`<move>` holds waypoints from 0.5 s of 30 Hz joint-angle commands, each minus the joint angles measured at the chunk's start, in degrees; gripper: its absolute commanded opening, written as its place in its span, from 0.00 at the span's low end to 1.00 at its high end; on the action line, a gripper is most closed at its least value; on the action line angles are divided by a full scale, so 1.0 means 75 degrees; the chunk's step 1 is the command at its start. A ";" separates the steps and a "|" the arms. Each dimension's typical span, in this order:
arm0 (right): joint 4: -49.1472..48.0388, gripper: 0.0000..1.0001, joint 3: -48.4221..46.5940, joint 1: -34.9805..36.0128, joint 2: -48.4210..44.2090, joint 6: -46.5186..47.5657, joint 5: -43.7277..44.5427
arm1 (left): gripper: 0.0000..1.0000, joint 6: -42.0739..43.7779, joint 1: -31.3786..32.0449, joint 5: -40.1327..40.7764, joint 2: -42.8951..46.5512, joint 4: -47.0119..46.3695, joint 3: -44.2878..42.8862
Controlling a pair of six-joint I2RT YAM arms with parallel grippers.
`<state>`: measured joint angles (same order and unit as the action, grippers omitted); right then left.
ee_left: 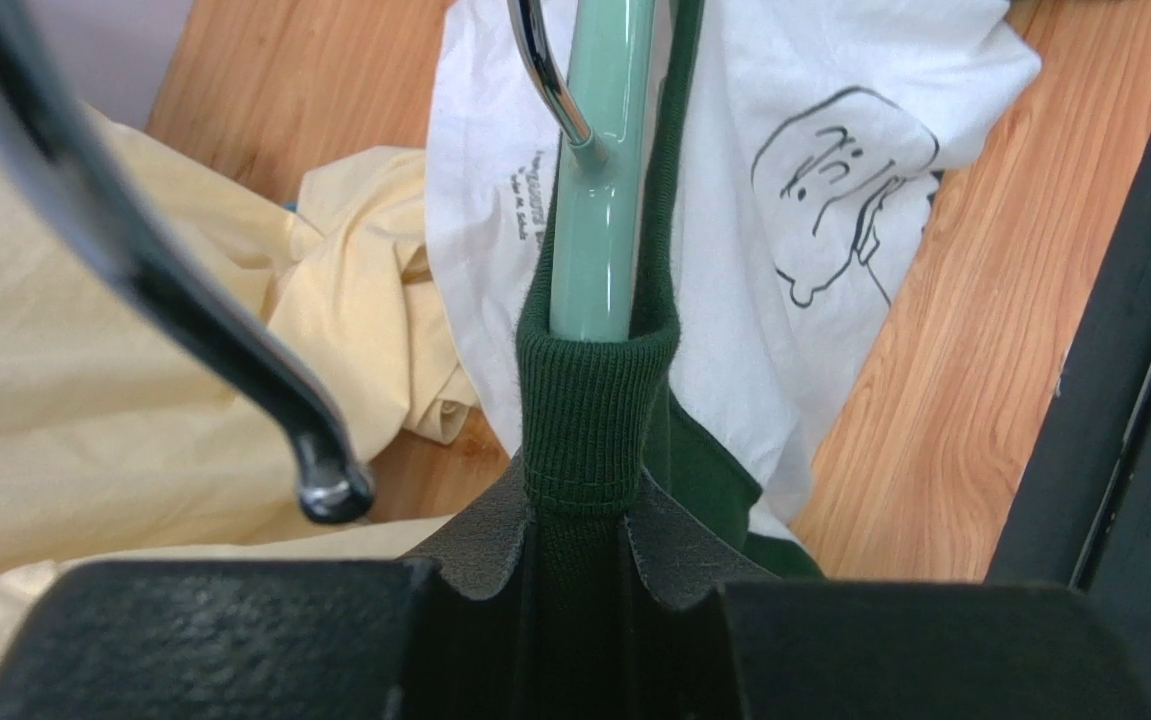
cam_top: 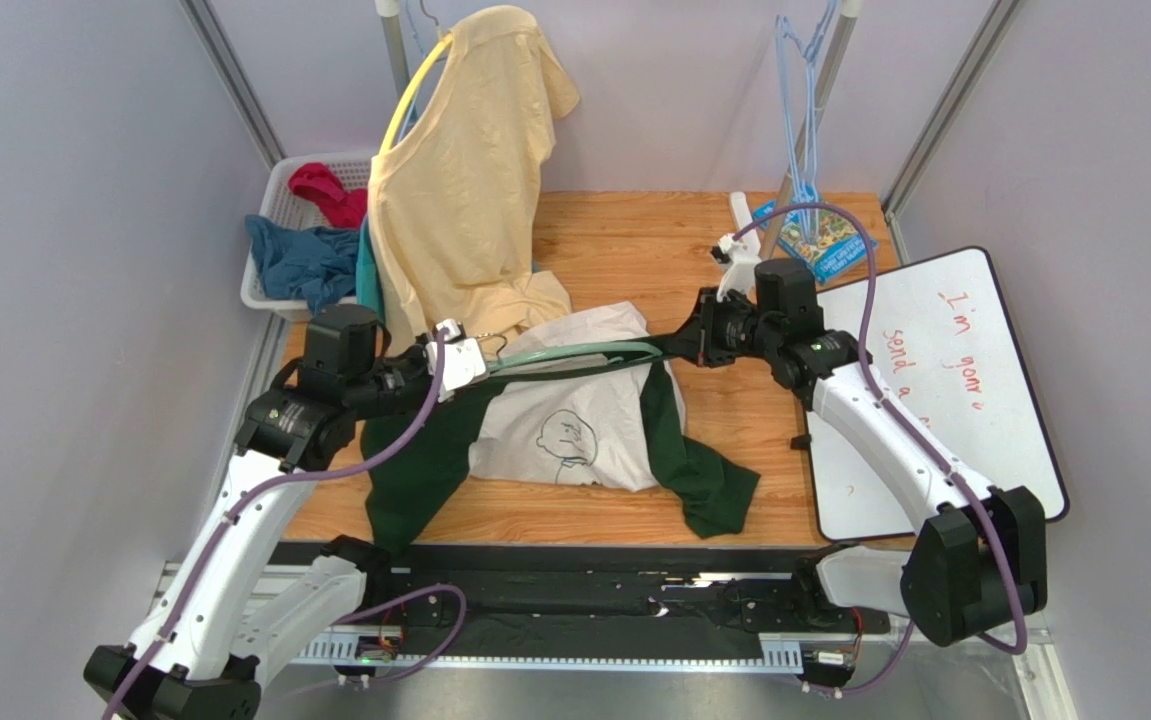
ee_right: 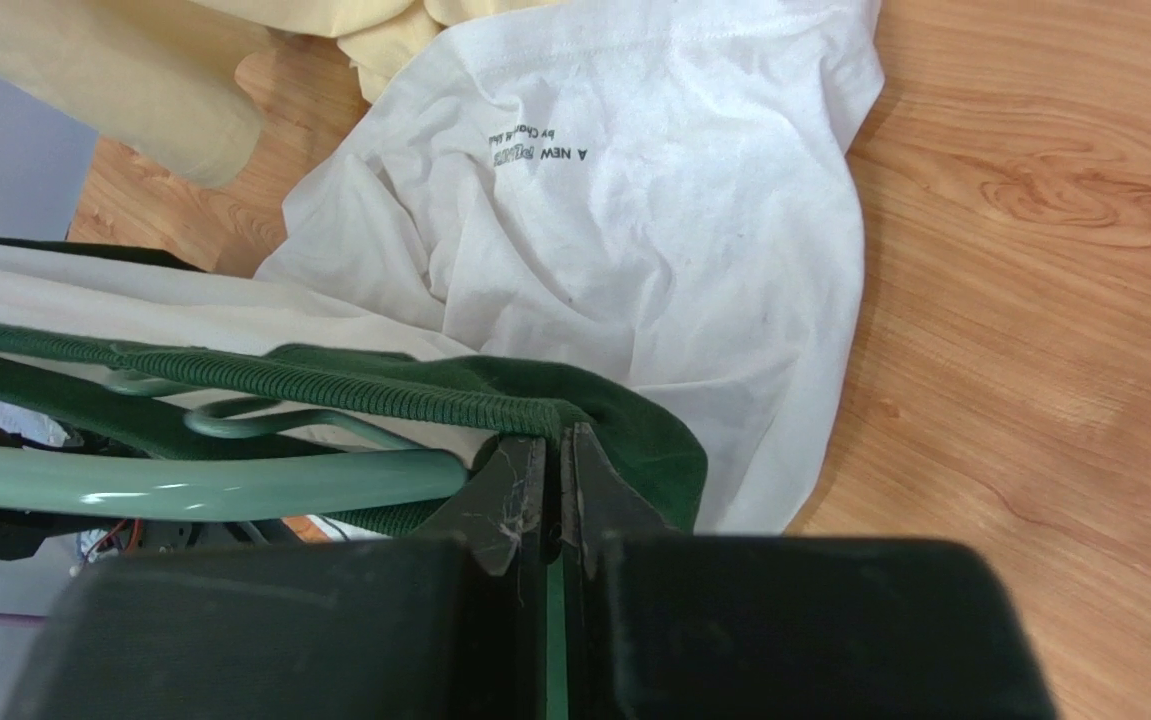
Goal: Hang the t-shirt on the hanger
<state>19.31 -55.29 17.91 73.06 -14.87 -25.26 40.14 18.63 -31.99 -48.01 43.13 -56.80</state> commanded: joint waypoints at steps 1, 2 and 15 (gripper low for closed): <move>0.0507 0.00 -0.0503 -0.0712 -0.0435 0.0717 0.2009 | 0.00 0.0929 -0.0223 0.0937 -0.0195 0.0857 -0.0571; 0.0554 0.00 -0.0619 -0.0701 -0.0529 0.0776 0.1962 | 0.00 0.1045 -0.0199 0.0937 -0.0289 0.0939 -0.0641; 0.1503 0.00 -0.1826 0.0925 -0.1479 0.1771 0.0719 | 0.00 0.0251 0.1745 0.1018 -0.1988 0.0414 -0.2059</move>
<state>28.32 -63.22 20.05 64.93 -6.87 -23.42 44.03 28.03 -27.03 -60.90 47.09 -68.55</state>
